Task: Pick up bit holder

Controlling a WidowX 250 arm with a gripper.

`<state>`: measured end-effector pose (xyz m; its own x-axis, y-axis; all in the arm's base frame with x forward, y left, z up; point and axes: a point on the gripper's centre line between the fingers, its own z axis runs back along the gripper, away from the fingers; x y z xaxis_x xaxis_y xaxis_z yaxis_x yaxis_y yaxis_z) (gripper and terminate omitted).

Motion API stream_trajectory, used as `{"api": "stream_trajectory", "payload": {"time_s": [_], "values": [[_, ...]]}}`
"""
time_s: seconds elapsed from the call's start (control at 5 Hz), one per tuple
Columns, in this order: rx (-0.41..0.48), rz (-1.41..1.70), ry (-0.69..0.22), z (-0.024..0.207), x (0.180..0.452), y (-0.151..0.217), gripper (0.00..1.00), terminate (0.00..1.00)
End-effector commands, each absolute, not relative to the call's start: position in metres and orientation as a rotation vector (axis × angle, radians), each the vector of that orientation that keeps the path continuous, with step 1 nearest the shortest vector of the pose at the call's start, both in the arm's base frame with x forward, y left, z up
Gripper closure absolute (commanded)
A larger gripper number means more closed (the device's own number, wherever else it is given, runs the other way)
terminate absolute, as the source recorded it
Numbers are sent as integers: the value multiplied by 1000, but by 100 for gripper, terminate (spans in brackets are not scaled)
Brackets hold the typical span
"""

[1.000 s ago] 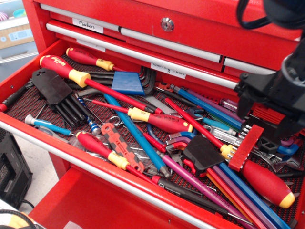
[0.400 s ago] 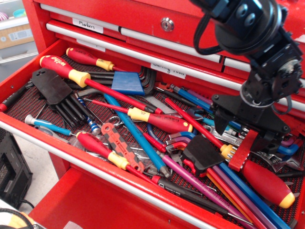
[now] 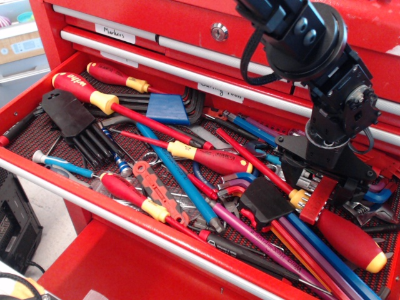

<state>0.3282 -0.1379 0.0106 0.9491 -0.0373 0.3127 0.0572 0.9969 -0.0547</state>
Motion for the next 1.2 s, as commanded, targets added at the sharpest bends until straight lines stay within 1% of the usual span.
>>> {"api": "stream_trajectory", "payload": {"time_s": [0.0,0.2,0.4,0.6,0.8,1.0], "values": [[-64,-45,-337,19,331,-147,100,0],[-24,-53,-312,38,330,-145,100,0],[57,-68,-278,78,330,-145,100,0],[138,-70,-237,127,326,-142,100,0],[197,-35,-234,176,322,-142,100,0],[214,-45,-221,201,324,-143,100,0]]}}
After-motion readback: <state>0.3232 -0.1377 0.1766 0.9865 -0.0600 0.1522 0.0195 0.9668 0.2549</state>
